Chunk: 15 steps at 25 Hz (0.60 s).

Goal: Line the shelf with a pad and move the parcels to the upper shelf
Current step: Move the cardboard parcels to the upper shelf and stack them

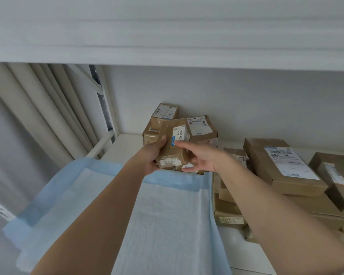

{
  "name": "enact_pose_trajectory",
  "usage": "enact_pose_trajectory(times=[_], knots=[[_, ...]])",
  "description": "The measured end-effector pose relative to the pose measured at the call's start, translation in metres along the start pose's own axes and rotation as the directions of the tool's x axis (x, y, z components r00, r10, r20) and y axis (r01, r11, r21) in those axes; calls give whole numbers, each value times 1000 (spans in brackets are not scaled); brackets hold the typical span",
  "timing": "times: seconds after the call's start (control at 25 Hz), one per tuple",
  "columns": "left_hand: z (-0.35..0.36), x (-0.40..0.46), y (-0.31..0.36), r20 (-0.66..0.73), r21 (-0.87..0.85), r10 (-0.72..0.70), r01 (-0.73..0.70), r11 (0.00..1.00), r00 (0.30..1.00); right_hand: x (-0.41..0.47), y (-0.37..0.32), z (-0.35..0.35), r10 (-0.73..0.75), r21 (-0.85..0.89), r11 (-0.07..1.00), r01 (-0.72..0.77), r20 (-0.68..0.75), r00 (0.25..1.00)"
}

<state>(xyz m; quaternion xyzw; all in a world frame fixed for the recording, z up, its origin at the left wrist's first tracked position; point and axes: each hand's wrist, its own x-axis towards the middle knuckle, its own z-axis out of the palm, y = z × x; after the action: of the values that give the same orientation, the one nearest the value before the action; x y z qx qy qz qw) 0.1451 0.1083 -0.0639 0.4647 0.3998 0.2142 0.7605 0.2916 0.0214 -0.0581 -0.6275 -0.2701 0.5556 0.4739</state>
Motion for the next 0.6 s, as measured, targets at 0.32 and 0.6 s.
enact_pose_trajectory(times=[0.32,0.6], knots=[[-41,-25,-25,-92,151,-103,116,982,990,8,22,35,5,115,993,-9,32,999],[-43,-39,-22,-31,319,-110,114,941,993,13,19,52,-130,10,991,131,-57,990]])
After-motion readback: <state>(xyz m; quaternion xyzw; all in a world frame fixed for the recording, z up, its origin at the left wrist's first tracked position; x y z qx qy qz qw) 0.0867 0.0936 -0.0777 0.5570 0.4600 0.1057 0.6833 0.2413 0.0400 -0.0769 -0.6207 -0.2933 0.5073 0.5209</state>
